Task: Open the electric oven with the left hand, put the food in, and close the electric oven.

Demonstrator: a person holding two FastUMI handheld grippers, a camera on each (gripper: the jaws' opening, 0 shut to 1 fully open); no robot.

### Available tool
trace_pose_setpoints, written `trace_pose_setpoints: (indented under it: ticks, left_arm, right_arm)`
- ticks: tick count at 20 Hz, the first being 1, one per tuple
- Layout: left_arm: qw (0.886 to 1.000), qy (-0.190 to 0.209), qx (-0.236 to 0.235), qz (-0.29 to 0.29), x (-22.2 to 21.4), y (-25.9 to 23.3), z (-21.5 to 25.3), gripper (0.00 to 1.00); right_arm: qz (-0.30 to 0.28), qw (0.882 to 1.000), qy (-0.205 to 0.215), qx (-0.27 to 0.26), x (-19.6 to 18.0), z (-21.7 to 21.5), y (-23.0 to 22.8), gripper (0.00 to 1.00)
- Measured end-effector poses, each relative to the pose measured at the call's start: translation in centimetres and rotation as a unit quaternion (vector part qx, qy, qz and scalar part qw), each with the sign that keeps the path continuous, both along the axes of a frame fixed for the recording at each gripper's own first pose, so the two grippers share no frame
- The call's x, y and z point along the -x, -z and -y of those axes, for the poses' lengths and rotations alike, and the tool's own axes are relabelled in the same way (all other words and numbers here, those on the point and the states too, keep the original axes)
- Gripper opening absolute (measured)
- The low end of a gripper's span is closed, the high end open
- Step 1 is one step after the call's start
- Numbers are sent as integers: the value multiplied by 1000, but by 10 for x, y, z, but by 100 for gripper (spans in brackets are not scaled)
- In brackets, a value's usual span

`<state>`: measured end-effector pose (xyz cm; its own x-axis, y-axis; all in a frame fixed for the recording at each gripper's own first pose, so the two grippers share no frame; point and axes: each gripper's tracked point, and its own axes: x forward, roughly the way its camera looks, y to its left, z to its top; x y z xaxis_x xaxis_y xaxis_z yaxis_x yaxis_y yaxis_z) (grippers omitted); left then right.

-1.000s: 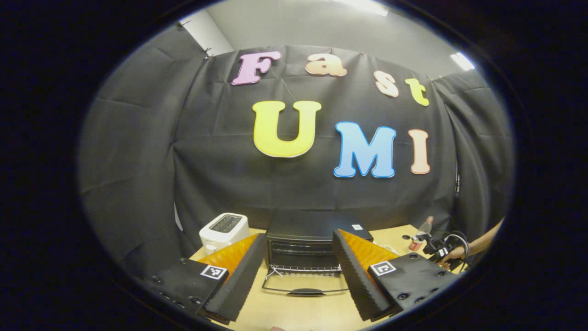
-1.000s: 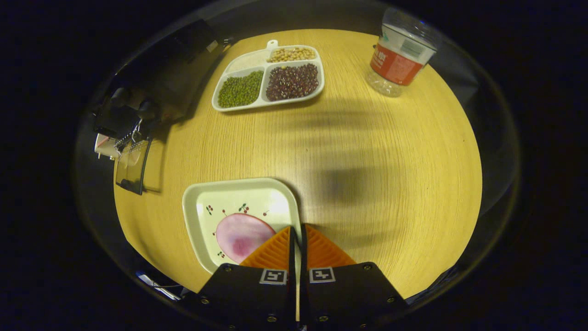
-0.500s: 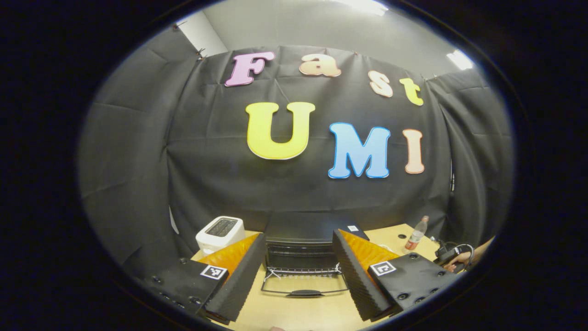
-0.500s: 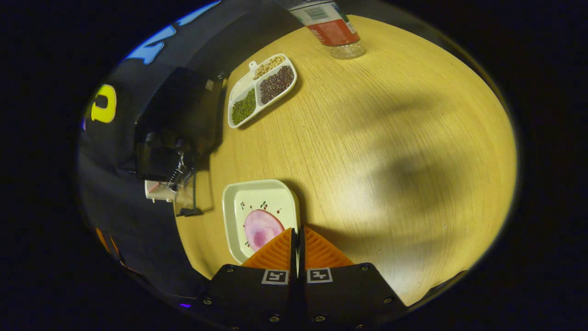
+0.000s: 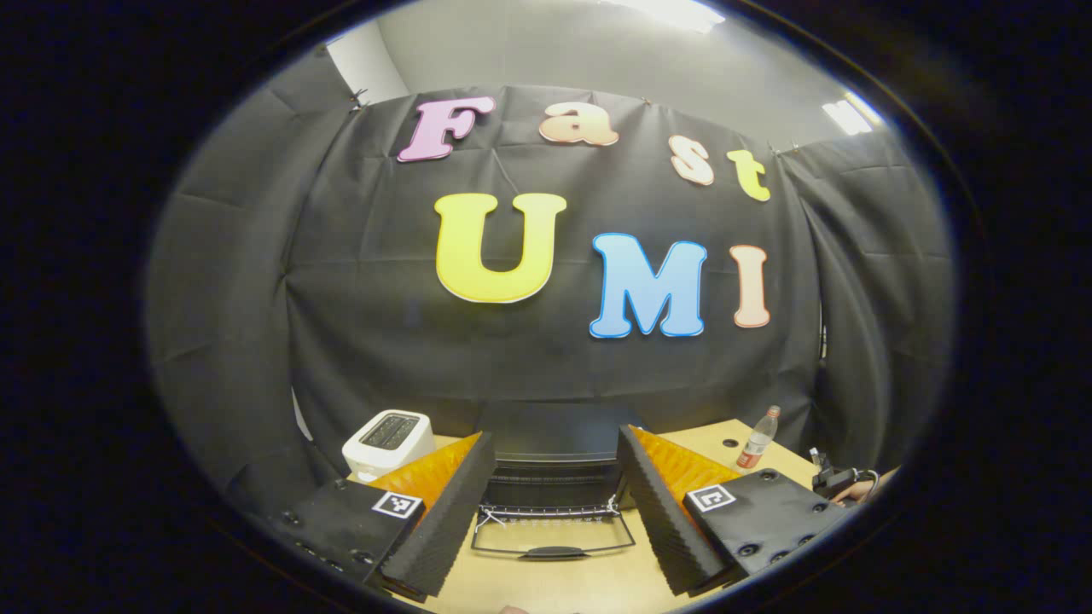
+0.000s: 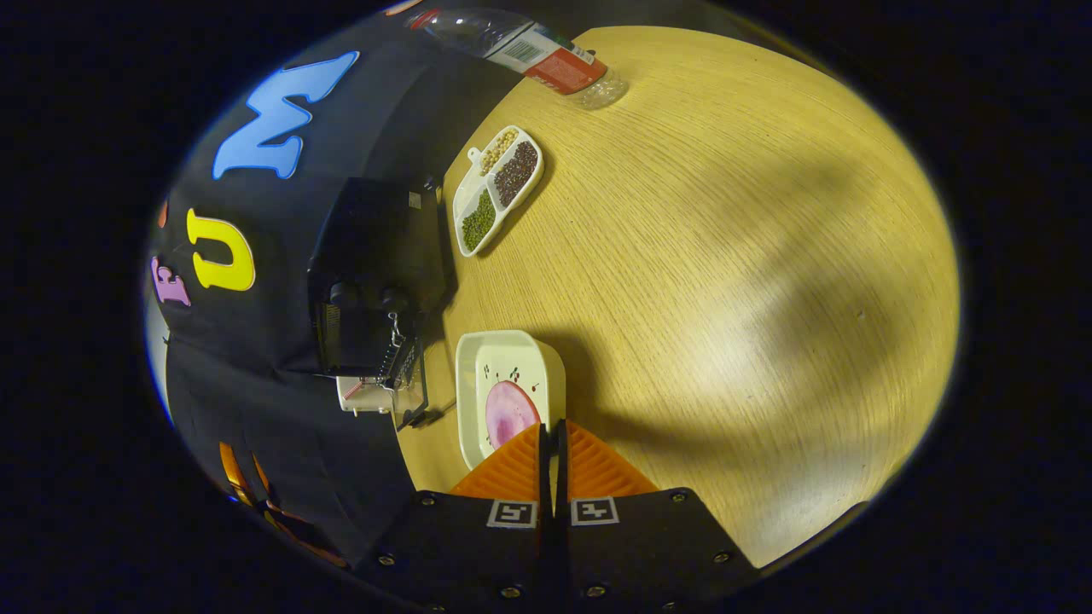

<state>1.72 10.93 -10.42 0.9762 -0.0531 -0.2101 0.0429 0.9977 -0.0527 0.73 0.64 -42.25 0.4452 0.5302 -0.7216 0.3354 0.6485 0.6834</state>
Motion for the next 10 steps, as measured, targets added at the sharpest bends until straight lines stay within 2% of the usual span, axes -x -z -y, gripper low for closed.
trace_pose_setpoints:
  ticks: [6, 10]
  left_arm:
    - [999, 25, 7, 18, -5, -12, 0, 100]
    - [998, 40, 6, 44, -3, -27, -6, 100]
  right_arm:
    - [29, 998, 54, -33, 11, -19, -33, 0]
    - [49, 994, 83, -42, 18, -51, -57, 0]
